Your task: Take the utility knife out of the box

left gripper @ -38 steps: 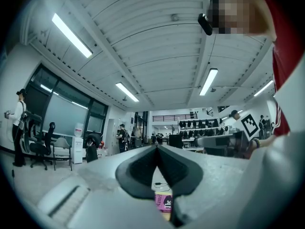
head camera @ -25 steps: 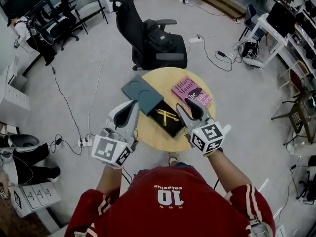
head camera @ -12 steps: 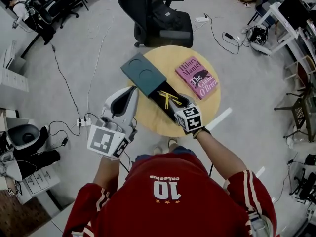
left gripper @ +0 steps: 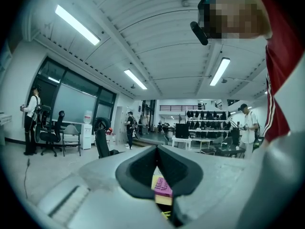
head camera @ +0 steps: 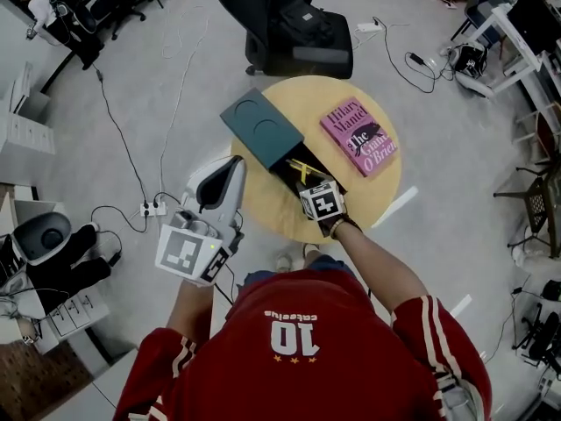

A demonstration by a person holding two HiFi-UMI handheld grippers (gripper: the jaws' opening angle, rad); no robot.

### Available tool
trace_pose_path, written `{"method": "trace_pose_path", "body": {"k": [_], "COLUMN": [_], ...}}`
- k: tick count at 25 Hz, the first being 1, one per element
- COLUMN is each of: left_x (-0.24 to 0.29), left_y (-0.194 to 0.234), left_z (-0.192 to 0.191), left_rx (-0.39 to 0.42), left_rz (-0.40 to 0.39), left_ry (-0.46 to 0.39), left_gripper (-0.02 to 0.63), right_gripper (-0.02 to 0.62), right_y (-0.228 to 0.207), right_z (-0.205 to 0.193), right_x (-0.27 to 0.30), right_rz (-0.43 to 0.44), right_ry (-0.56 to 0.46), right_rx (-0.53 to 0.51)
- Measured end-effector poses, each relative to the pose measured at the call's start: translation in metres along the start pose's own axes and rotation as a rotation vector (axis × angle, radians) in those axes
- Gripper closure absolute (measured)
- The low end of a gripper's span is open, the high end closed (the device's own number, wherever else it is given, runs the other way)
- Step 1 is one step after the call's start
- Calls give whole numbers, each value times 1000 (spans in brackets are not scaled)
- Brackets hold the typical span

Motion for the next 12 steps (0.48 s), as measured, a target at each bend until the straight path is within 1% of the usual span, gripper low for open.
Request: {"method": "trace_pose_path", "body": {"k": [3,8,9,12], "left_x": [0,-1,-2,-3], "left_y": [5,13,14,20], "left_z": [-3,-6,-7,-9], "left_rx": [-5,-16,-18,-23], "left_rz": [9,28,31,40], "left_ry": [10,18,20,23], "left_gripper": [603,603,603,603], "right_gripper": [453,453,466,469], "right_y": [-5,-10,-10,-11], "right_z": [-6,-4,-6,-13], "right_x": [15,26,28,34], "right_rz": [-24,-61,-64,-73], "right_ry": [50,94,108,150], "right_rx": [28,42,46,59]}}
Point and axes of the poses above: the fingertips, and each gripper's own axes: x forward along the fingers, y to its left, z out of its top, the point moved 3 cm from there along -x, backward along the fingers, and after that the axes turned 7 degrees about z, right-handed, at the moved point
